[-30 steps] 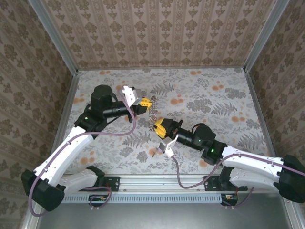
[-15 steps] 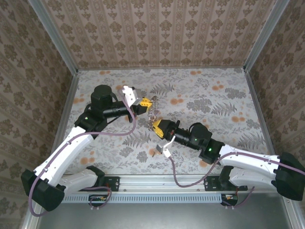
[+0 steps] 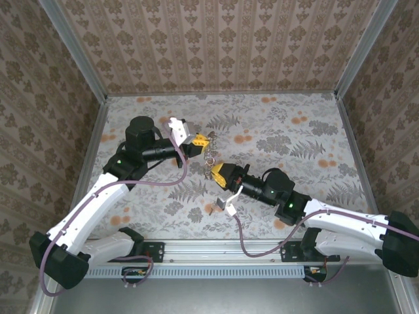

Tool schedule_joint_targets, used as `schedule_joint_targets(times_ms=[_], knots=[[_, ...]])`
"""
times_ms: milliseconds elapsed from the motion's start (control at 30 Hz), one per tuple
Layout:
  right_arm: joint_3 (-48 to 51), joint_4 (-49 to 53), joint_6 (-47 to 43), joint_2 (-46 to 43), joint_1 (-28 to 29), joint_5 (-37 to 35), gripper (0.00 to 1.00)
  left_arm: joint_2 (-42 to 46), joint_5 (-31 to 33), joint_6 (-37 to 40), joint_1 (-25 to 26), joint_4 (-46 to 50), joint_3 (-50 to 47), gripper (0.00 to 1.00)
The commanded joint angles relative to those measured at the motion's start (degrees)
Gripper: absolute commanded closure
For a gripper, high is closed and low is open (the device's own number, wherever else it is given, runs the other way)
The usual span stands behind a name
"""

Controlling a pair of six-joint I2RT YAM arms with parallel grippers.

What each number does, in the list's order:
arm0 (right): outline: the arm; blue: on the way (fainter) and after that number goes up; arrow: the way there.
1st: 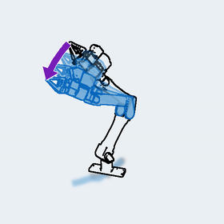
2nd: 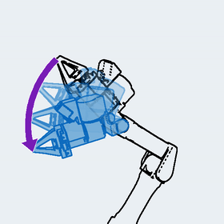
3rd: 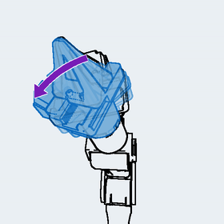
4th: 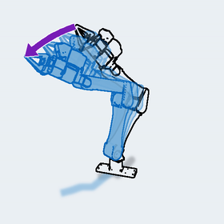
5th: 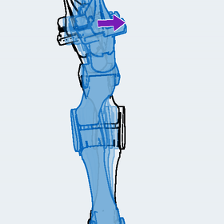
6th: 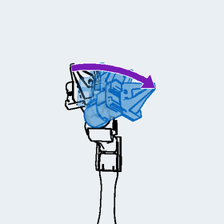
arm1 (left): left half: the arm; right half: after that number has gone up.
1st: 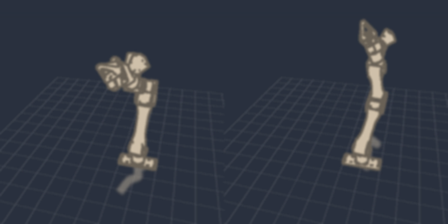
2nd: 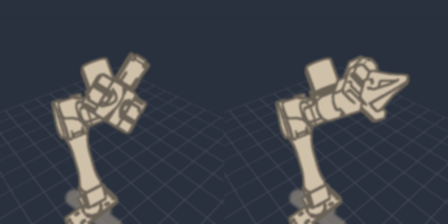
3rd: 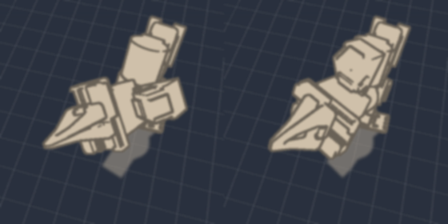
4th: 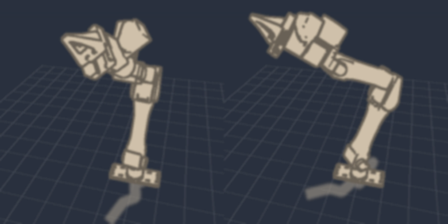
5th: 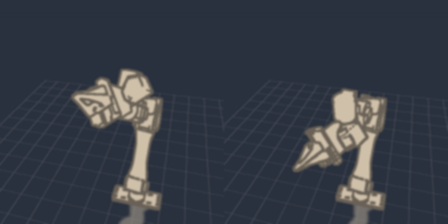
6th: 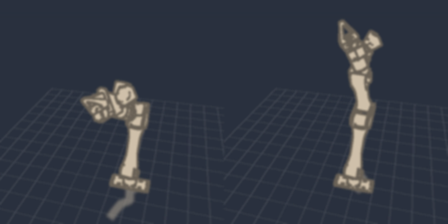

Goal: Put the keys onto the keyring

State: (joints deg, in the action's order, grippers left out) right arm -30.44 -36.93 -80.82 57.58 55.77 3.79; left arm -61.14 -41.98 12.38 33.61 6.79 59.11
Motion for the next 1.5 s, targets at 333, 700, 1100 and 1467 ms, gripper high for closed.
schedule_joint_targets(times_ms=[333,700,1100,1467], knots=[[-2.35,-0.21,-1.14,0.75,0.57,0.25,0.76,-0.38,-0.84,-1.48,-0.39,-3.96,0.31,1.0],[-5.36,-2.17,-7.85,5.65,3.57,-2.85,0.78,-0.38,-1.14,-1.93,-0.21,-4.33,0.09,1.0],[-5.28,0.74,-7.49,3.6,3.6,-4.53,0.78,-0.11,-0.85,-1.13,-0.29,-3.79,0.15,1.0],[-5.07,4.13,-12.28,4.09,3.59,-6.68,0.77,-0.11,-1.08,-1.16,-0.32,-3.97,-0.09,1.0]])
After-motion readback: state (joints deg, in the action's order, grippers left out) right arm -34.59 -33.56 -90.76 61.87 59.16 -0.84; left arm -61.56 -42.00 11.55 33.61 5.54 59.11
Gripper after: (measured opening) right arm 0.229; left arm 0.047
